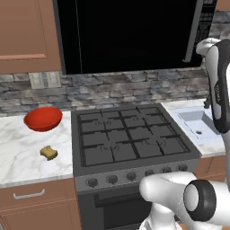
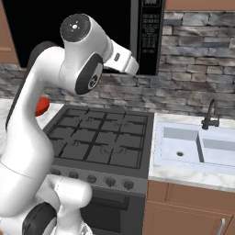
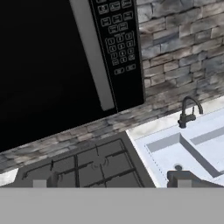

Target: Place the sponge inside the microwave to prepare for sanitizing.

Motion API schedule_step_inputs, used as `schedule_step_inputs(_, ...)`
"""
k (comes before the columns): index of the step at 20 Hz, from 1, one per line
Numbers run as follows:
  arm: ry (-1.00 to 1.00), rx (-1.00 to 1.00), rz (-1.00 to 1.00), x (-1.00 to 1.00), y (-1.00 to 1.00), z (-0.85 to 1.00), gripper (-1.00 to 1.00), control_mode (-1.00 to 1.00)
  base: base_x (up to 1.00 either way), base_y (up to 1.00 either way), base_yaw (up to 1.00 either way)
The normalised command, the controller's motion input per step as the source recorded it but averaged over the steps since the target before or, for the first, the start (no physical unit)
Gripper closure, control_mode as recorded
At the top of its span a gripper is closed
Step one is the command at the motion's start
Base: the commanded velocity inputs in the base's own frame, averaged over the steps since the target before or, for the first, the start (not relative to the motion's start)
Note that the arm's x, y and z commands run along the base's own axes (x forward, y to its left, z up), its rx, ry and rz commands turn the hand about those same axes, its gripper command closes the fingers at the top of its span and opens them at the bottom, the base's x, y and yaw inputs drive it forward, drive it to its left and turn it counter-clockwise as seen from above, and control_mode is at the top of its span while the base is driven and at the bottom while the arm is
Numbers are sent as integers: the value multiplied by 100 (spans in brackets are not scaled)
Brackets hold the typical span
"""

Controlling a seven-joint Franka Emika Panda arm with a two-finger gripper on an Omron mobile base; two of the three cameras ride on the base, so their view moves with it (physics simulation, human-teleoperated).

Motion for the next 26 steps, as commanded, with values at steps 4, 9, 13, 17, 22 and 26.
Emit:
schedule_step_inputs(4, 0, 0, 0, 4, 0, 0, -100, -100, 0, 0, 0)
schedule_step_inputs(9, -2, 0, 0, 21, 0, -2, -100, -100, 0, 0, 0)
schedule_step_inputs(13, -7, 0, 4, 30, 0, -3, -100, -100, 0, 0, 0)
schedule_step_inputs(17, -1, 0, 9, 28, -20, -1, -100, -100, 0, 0, 0)
schedule_step_inputs(22, 3, 0, 6, 40, -17, 0, -100, -100, 0, 0, 0)
schedule_step_inputs(26, 14, 0, 6, 43, -12, 0, -100, -100, 0, 0, 0)
